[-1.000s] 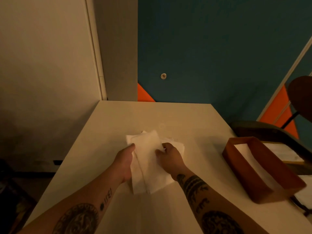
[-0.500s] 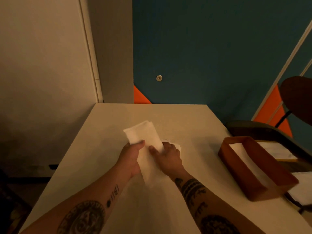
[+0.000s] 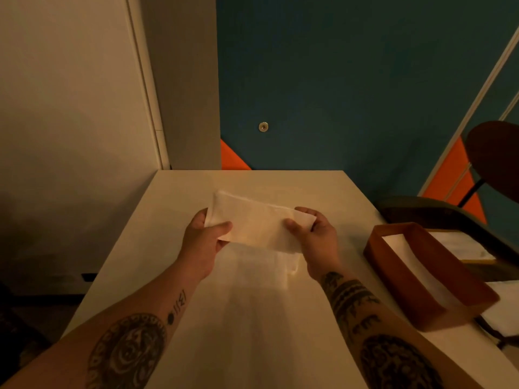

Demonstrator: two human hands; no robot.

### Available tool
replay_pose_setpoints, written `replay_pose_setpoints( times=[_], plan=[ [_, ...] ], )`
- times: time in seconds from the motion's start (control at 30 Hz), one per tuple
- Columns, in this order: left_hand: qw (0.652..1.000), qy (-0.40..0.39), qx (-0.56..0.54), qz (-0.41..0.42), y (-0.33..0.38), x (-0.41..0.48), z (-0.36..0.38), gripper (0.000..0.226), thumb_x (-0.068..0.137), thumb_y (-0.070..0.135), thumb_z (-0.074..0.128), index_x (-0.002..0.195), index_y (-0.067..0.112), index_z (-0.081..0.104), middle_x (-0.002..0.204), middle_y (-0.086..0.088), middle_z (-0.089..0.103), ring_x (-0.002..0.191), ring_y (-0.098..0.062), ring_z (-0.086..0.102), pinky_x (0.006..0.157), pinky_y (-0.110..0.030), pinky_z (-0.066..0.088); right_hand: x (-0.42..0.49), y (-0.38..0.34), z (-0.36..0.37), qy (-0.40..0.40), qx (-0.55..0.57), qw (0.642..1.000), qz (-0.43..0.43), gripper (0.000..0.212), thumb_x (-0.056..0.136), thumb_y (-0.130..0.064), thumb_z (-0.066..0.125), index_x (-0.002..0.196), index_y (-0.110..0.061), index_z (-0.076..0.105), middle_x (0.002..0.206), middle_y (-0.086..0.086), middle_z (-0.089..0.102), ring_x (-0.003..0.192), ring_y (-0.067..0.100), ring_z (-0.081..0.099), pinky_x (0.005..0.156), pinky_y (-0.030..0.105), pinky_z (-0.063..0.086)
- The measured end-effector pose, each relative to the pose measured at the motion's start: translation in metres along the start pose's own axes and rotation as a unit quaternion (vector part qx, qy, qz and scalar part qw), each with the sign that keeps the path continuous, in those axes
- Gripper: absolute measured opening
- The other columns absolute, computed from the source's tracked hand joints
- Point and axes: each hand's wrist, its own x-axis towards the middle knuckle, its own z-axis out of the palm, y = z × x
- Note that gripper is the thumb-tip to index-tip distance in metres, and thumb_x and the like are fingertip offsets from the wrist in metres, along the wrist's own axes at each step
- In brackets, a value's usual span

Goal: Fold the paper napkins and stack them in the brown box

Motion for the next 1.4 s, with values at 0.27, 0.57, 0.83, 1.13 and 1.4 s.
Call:
replay_pose_setpoints(
  times=[0.27, 0.57, 0.83, 1.13, 1.4],
  plan=[
    [0.980, -0.027, 0.197, 0.020, -0.026, -0.018, -0.032, 0.055, 0.072, -0.013, 0.076, 0.109, 0.027, 0.067, 0.103, -0.011, 0.071, 0.080, -0.022, 0.066, 0.062, -0.031, 0.056, -0.014, 0.048, -0.011, -0.063, -0.072, 0.995, -0.001, 0.040, 0.079, -0.012, 0.084, 0.112, -0.025, 0.067, 0.117, 0.002, 0.067, 0.101, 0.019, 0.067, 0.080, 0.031, 0.061],
    [0.983, -0.004, 0.181, 0.032, -0.038, -0.023, -0.021, 0.071, 0.059, 0.007, 0.077, 0.119, 0.042, 0.061, 0.111, -0.004, 0.069, 0.090, -0.025, 0.068, 0.073, -0.040, 0.057, -0.015, 0.057, 0.000, -0.055, -0.072, 0.996, -0.015, 0.061, 0.075, -0.009, 0.087, 0.125, -0.032, 0.059, 0.110, -0.005, 0.067, 0.095, 0.014, 0.068, 0.073, 0.025, 0.060],
    [0.970, 0.008, 0.234, 0.056, -0.048, -0.018, -0.022, 0.054, 0.079, -0.002, 0.077, 0.109, 0.041, 0.061, 0.106, -0.002, 0.071, 0.087, -0.021, 0.068, 0.077, -0.038, 0.057, -0.017, 0.059, -0.005, -0.047, -0.116, 0.992, -0.008, 0.059, 0.073, -0.012, 0.089, 0.119, -0.032, 0.058, 0.109, -0.004, 0.066, 0.096, 0.016, 0.066, 0.072, 0.023, 0.058],
    [0.909, -0.087, 0.387, 0.131, -0.011, -0.017, 0.003, 0.050, 0.082, 0.010, 0.074, 0.114, 0.044, 0.056, 0.109, 0.005, 0.067, 0.096, -0.019, 0.066, 0.080, -0.035, 0.056, -0.018, -0.007, -0.018, -0.122, -0.377, 0.913, -0.101, 0.046, 0.081, -0.035, 0.082, 0.122, -0.039, 0.061, 0.109, -0.024, 0.058, 0.101, 0.001, 0.057, 0.086, 0.014, 0.044],
    [0.928, -0.051, 0.324, 0.174, 0.015, -0.024, 0.045, 0.056, 0.071, 0.030, 0.080, 0.118, 0.048, 0.056, 0.114, 0.005, 0.070, 0.096, -0.016, 0.069, 0.087, -0.035, 0.057, -0.012, -0.029, -0.022, -0.115, -0.430, 0.892, -0.075, 0.014, 0.097, -0.034, 0.061, 0.105, -0.026, 0.071, 0.094, -0.005, 0.070, 0.080, 0.010, 0.065, 0.066, 0.025, 0.052]
  ],
)
